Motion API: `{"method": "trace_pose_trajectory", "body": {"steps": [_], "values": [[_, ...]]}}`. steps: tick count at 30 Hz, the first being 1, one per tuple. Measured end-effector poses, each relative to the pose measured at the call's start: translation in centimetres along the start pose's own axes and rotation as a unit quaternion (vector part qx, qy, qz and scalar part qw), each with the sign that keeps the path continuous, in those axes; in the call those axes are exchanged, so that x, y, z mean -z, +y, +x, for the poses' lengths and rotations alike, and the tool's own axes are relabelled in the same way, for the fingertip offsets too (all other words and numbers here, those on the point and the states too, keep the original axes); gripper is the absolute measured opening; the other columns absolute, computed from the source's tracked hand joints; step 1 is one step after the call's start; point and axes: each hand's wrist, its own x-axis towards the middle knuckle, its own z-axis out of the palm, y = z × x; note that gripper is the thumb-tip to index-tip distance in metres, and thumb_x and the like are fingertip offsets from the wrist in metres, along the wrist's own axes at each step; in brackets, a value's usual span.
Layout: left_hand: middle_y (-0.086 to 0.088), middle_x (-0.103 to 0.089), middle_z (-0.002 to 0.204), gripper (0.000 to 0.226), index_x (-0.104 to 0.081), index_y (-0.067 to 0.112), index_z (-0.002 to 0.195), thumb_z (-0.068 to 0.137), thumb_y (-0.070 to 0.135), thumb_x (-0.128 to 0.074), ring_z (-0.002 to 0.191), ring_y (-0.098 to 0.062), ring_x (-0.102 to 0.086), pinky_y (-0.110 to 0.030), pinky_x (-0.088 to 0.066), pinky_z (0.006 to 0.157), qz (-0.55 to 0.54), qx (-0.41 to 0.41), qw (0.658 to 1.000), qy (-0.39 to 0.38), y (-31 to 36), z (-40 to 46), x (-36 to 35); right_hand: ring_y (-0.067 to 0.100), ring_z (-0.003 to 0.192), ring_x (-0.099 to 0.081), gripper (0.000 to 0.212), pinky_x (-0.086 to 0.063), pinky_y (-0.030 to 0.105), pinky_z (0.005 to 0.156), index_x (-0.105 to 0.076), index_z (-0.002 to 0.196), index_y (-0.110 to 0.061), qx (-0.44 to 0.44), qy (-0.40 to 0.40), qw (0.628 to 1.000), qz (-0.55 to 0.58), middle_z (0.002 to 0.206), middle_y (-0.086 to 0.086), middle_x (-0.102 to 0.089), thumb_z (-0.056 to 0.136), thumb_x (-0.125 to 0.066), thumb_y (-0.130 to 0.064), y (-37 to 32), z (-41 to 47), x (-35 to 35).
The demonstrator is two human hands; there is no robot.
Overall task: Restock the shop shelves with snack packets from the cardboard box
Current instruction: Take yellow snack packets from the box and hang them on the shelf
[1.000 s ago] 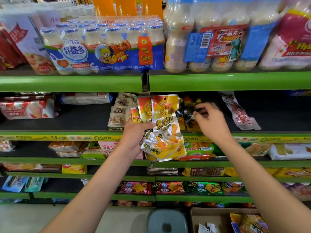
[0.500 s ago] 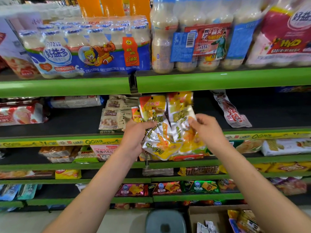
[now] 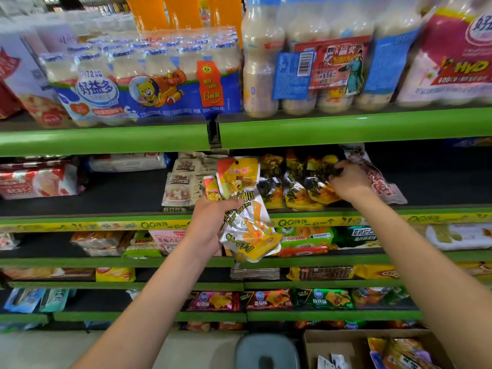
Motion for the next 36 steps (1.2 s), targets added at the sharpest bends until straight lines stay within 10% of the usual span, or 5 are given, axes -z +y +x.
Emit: {"method": "trace_pose_trajectory", "body": {"steps": [12,21,26,29,36], "values": [[-0.002,-0.080,0.091,0.022,-0.070,0.019,0.093,0.080,0.002,-0.076,0.079,-0.019,-0.077,-0.028,-0.058,0.059,-0.013,-0.002,1.000,-0.011,-0.3,-0.3,-0.3,0.018,0.062,-0.057,0.015,-0.042,0.023,0.055,-0.070,0.104,-0.015,0.182,0.047,0.981,0.050,0.091,0.005,-0.073,0.096,-0.057,-0.016,-2.2,-6.3,1.5],[-0.005,-0.079,0.100,0.018,-0.070,0.016,0.107,0.089,0.014,-0.072,0.096,-0.027,-0.075,-0.046,-0.059,0.085,0.009,-0.061,0.998,-0.030,0.0,-1.3,-2.5,0.021,0.099,-0.074,0.051,-0.059,0.033,0.079,-0.066,0.119,-0.019,0.002,-0.418,0.788,0.453,0.111,0.002,-0.076,0.072,-0.085,-0.026,-5.9,-16.7,-1.6],[0.032,-0.062,0.097,0.029,-0.058,0.039,0.114,0.091,0.058,-0.060,0.085,0.014,-0.058,-0.021,-0.046,0.079,0.191,-0.131,0.973,-0.001,0.2,-1.3,-1.9,0.026,0.083,-0.076,0.035,-0.061,0.033,0.068,-0.067,0.111,-0.007,-0.056,-0.350,0.793,0.495,0.097,0.016,-0.077,0.078,-0.074,0.006,-5.3,-17.8,-2.8],[0.010,-0.059,0.137,0.082,-0.043,0.027,0.147,0.079,0.070,-0.060,0.126,-0.015,-0.056,-0.047,-0.044,0.108,0.048,0.003,0.995,-0.086,0.3,-0.8,-1.1,0.029,0.089,-0.076,0.033,-0.062,0.037,0.075,-0.069,0.108,-0.009,-0.054,-0.312,0.805,0.502,0.102,0.014,-0.077,0.079,-0.073,0.007,-5.0,-17.7,-2.9],[-0.002,-0.076,0.094,0.014,-0.066,0.016,0.105,0.091,0.017,-0.070,0.086,-0.016,-0.072,-0.029,-0.058,0.070,0.023,-0.098,0.993,-0.067,0.8,-0.2,1.5,0.024,0.088,-0.076,0.029,-0.060,0.027,0.067,-0.073,0.101,-0.013,-0.028,-0.271,0.819,0.505,0.099,0.006,-0.078,0.080,-0.073,0.007,-4.4,-17.7,-3.2]]}}
